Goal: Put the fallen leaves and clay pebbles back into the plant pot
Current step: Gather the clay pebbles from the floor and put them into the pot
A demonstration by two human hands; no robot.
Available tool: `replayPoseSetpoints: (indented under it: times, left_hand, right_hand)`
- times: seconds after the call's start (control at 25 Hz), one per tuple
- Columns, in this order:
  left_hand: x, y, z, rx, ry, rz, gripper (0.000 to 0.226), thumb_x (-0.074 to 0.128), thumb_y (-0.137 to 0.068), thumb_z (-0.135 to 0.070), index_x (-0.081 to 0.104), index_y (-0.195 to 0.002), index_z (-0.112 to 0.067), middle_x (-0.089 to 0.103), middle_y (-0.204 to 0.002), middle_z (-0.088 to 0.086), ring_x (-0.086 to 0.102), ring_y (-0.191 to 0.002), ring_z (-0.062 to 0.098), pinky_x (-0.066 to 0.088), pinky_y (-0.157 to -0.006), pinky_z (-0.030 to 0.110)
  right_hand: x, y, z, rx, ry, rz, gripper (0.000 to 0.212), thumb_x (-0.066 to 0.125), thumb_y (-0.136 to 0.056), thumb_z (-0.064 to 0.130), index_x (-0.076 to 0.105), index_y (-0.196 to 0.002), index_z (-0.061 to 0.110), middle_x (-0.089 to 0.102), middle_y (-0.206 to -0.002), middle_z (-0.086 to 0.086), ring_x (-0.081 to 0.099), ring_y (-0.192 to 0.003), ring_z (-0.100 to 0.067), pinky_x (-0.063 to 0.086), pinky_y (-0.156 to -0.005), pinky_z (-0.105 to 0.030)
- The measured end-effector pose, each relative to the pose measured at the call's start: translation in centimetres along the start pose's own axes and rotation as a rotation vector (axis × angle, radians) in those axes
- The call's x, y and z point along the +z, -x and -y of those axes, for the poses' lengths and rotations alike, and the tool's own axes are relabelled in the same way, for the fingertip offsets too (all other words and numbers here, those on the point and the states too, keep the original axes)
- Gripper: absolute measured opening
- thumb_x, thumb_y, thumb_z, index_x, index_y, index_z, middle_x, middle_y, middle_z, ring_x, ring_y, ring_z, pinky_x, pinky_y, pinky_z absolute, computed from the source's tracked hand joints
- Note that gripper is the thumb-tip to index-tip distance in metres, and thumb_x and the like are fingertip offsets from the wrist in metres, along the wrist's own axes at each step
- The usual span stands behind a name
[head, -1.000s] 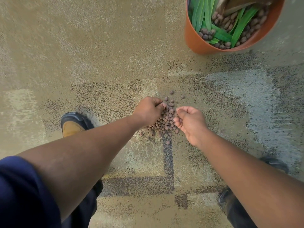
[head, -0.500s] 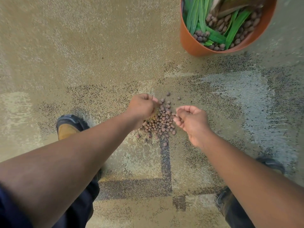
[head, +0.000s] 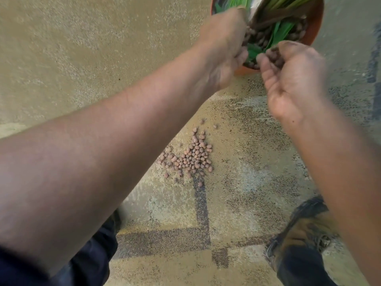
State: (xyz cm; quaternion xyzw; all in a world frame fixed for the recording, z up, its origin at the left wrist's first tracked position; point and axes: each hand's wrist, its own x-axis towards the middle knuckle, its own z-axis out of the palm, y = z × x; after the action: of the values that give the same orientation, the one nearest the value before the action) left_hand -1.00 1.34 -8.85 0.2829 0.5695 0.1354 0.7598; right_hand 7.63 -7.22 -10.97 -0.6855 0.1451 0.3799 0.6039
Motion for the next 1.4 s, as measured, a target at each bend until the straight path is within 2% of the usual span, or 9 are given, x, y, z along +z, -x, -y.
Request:
replayPoseSetpoints:
  times: [0.12,0.28,0.48,0.56,0.72,0.88,1.12,1.28,1.4]
  left_hand:
    - [0.0,-0.4,-0.2,-0.042,0.033,0.007,0.017,0.040,-0.105,-0.007,0.054,-0.105,0.001,0.059,-0.095,0.016,0.058,-0.093,0.026,0.057,-0.080,0.031]
    - [-0.5,-0.4,0.2,-0.041,0.068,0.018,0.026,0.042,-0.104,-0.007,0.055,-0.123,0.005,0.063,-0.111,0.021,0.063,-0.104,0.029,0.056,-0.100,0.039]
    - [-3.8,-0.2,2.6,0.259,-0.073,-0.153,0.011,0.054,-0.103,-0.008,0.063,-0.097,-0.010,0.068,-0.091,0.003,0.064,-0.080,0.014,0.057,-0.072,0.024]
    - [-7.1,-1.1,5.1,0.320,-0.382,-0.280,0.013,0.059,-0.099,-0.006,0.065,-0.107,-0.013,0.066,-0.104,-0.003,0.064,-0.093,0.009,0.057,-0.087,0.023]
    - [-15.3,-3.2,10.4,0.102,-0.866,-0.469,0.052,0.069,-0.089,-0.007,0.054,-0.134,-0.028,0.045,-0.130,-0.009,0.049,-0.127,0.016,0.044,-0.114,0.039]
    - [-20.4,-3.7,11.1,0.072,-1.029,-0.528,0.064,0.077,-0.085,-0.010,0.046,-0.140,-0.021,0.042,-0.138,0.000,0.042,-0.132,0.021,0.031,-0.122,0.037]
    - [-21.0,-4.6,10.0,0.169,-1.438,-0.264,0.082,0.084,-0.079,-0.037,0.036,-0.145,-0.028,0.035,-0.140,0.007,0.034,-0.133,0.029,0.026,-0.121,0.046]
    - [-18.5,-3.2,12.6,0.228,-1.433,0.069,0.073,0.083,-0.076,-0.043,0.044,-0.136,-0.029,0.038,-0.134,0.000,0.035,-0.127,0.020,0.031,-0.118,0.044]
    - [-16.4,-1.9,15.2,0.250,-1.479,0.164,0.074,0.083,-0.078,-0.040,0.042,-0.140,-0.032,0.040,-0.132,0.001,0.037,-0.124,0.020,0.035,-0.116,0.042]
  right_hand:
    - [-0.2,-0.6,0.3,0.022,0.021,0.024,0.018,0.053,-0.097,-0.007,0.066,-0.108,-0.001,0.066,-0.108,-0.018,0.073,-0.093,-0.029,0.066,-0.078,-0.033]
    - [-0.5,-0.4,0.1,-0.047,0.162,0.098,0.037,0.044,-0.094,-0.019,0.066,-0.116,0.002,0.063,-0.123,-0.015,0.071,-0.104,-0.027,0.064,-0.086,-0.031]
    - [-1.4,0.3,-1.8,-0.238,0.324,0.174,0.027,0.055,-0.094,-0.014,0.068,-0.104,0.008,0.070,-0.110,-0.016,0.075,-0.084,-0.022,0.062,-0.073,-0.027]
    - [-2.1,0.4,-3.5,-0.363,0.514,0.230,0.026,0.058,-0.093,-0.009,0.068,-0.098,0.014,0.070,-0.100,-0.008,0.069,-0.073,-0.013,0.057,-0.063,-0.026]
    - [-2.5,-0.4,-5.9,-0.762,0.924,0.284,0.022,0.060,-0.087,0.001,0.073,-0.096,0.017,0.056,-0.100,0.004,0.056,-0.077,0.007,0.044,-0.069,-0.009]
    - [-2.3,-0.3,-7.1,-0.847,1.267,0.365,0.018,0.059,-0.095,0.011,0.072,-0.108,0.012,0.059,-0.115,-0.010,0.055,-0.092,-0.013,0.054,-0.077,-0.033]
    - [-2.0,0.9,-11.6,-0.330,1.744,0.779,0.077,0.067,-0.095,0.020,0.027,-0.160,0.029,0.036,-0.158,0.000,0.044,-0.140,-0.024,0.042,-0.114,-0.046]
    - [-2.4,0.4,-14.1,-0.400,1.807,0.757,0.066,0.071,-0.093,0.027,0.041,-0.152,0.025,0.044,-0.145,-0.003,0.038,-0.140,-0.027,0.038,-0.116,-0.046]
    - [-2.4,0.6,-15.1,-0.424,1.797,0.773,0.031,0.067,-0.097,0.019,0.057,-0.127,0.019,0.051,-0.134,-0.005,0.048,-0.130,-0.026,0.043,-0.115,-0.043]
